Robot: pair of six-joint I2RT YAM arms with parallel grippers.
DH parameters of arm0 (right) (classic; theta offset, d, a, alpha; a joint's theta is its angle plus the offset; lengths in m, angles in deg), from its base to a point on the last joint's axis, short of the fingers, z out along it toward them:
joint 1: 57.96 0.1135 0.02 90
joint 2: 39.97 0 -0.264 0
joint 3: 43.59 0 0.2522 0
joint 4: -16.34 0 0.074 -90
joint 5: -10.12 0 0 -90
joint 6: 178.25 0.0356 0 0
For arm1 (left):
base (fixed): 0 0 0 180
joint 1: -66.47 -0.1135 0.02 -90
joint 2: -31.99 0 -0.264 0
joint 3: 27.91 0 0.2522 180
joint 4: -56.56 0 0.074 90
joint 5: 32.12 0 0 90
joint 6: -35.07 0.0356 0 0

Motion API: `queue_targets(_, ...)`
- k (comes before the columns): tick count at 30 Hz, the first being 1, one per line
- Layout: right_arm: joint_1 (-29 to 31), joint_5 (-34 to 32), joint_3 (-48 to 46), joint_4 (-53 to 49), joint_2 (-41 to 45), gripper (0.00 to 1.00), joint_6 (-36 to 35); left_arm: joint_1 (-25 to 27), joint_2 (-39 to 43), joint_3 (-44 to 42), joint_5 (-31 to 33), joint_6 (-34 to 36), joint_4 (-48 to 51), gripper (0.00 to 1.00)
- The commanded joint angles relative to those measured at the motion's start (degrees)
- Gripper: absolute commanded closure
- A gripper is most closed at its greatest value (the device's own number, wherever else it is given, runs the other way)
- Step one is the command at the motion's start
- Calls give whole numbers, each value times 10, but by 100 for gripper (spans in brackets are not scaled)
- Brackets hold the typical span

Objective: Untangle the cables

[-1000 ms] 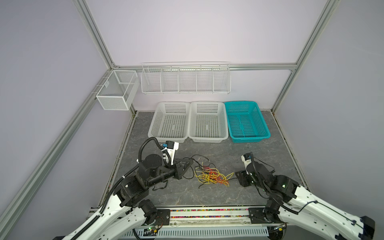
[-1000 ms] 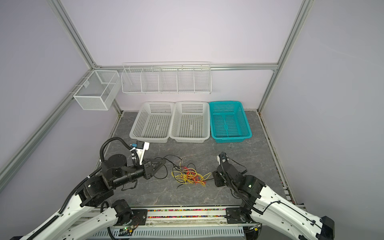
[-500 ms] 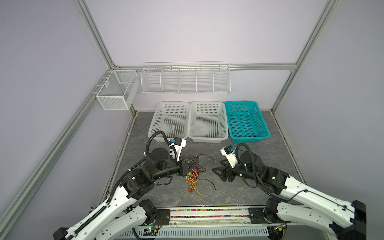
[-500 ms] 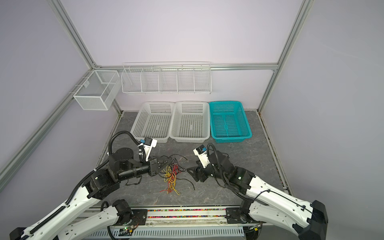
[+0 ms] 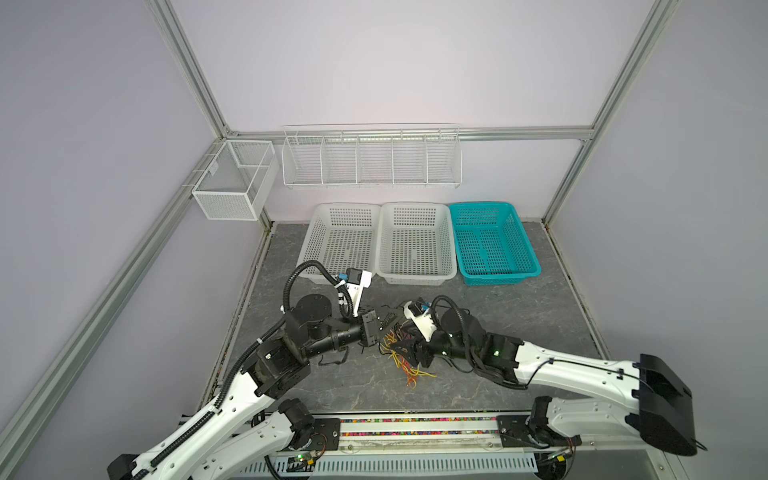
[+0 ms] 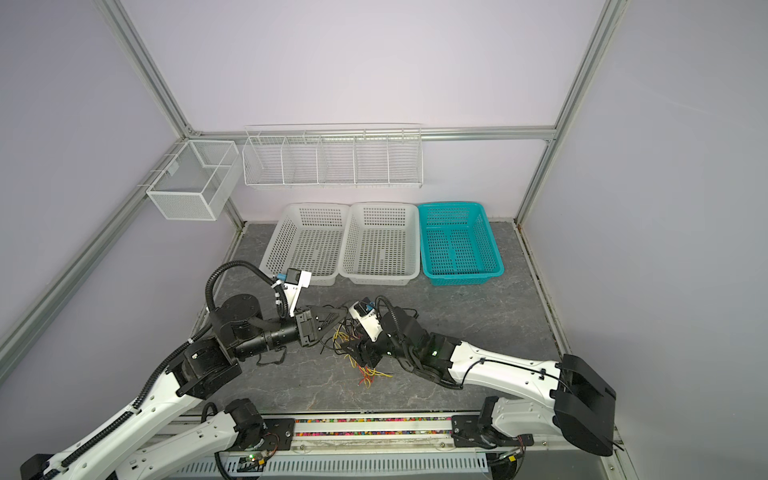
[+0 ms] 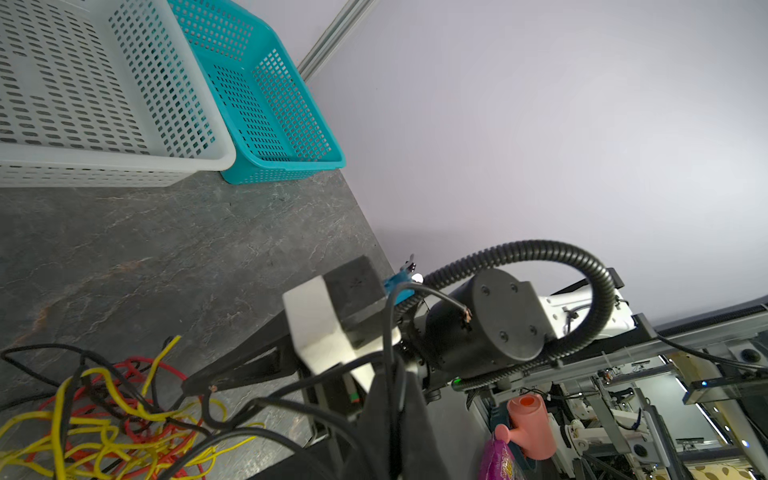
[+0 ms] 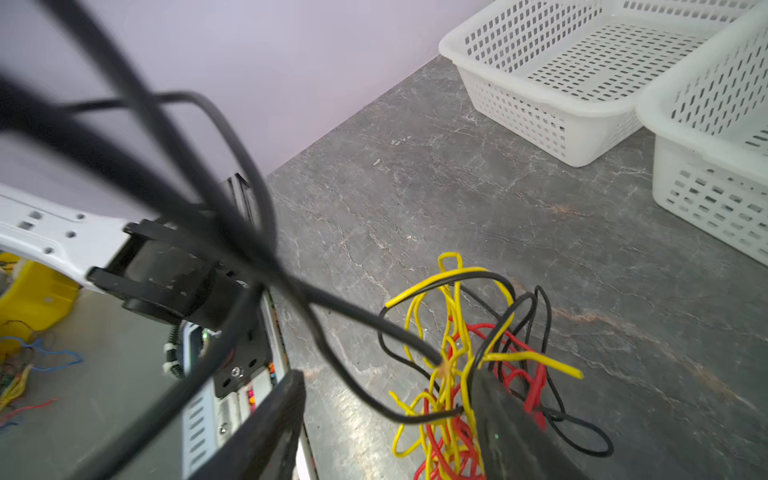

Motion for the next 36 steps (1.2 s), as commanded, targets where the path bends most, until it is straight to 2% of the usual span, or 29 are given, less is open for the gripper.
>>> queue_targets(1, 9, -43, -3, 53, -12, 56, -14, -2, 12, -2, -6, -7, -31, 100)
queue_targets(3, 12, -62, -4, 54, -12, 74, -15, -2, 16, -3, -3, -5, -23, 100)
queue_targets(6, 14, -85, -9, 45, 5, 94, -19, -2, 28, -13, 5, -1, -9, 100)
queue_targets(8, 15, -92, -8, 25, 26, 94, -22, -2, 36, -25, 14, 3, 5, 99)
queue_targets(9, 15, -94, -7, 14, 40, 94, -24, -2, 41, -31, 21, 5, 14, 95)
queue_targets(16, 14, -121, 39, -107, 124, 94, -28, -2, 67, -91, 59, 7, 51, 48)
queue_targets(19, 13, -107, 87, -167, 127, 94, -27, -3, 69, -115, 60, 3, 42, 36)
queue_targets(27, 12, -80, 159, -210, 127, 94, -10, 2, 52, -172, 13, -29, -67, 29)
queue_targets(36, 12, -44, 175, -202, 124, 94, 9, 23, 30, -196, 25, -27, -92, 28)
